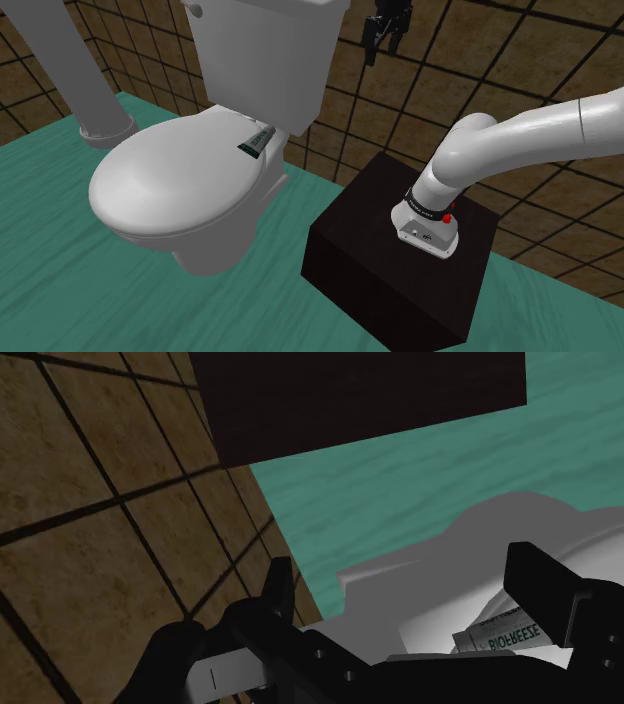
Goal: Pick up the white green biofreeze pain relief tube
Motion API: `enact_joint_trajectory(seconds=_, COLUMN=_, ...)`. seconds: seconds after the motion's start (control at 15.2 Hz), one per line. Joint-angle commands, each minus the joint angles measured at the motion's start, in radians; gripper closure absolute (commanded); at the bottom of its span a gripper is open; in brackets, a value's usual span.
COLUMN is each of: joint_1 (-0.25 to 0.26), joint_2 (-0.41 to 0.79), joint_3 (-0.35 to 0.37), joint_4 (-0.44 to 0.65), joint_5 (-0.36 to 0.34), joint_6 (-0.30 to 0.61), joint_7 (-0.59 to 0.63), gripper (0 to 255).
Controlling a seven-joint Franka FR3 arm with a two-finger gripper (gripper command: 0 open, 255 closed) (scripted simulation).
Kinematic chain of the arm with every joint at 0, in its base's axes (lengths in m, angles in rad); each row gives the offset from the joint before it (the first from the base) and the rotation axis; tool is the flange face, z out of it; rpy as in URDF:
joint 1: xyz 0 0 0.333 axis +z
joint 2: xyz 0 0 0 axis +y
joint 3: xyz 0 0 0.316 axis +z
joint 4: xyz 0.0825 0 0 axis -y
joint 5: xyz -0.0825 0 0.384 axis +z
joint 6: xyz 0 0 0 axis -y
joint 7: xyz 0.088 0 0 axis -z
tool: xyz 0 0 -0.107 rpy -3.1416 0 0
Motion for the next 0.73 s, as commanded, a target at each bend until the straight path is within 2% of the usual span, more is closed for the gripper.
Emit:
enact_joint_trajectory(seconds=0.0, joint_1=0.000, joint_2=0.000, joint_3=0.000, joint_4=0.000, joint_5=0.000, joint_6=0.000, joint_7=0.000, gripper=0)
enact_joint_trajectory(seconds=0.33, joint_1=-0.025, joint_2=0.004, joint_3=0.107, joint_4=-0.116, joint_5=0.085, joint_6=0.155, joint_7=0.225, gripper=0)
enact_joint_trajectory(seconds=0.66, joint_1=-0.052, joint_2=0.066, joint_3=0.223, joint_4=-0.188, joint_5=0.156, joint_6=0.328, joint_7=0.444, gripper=0)
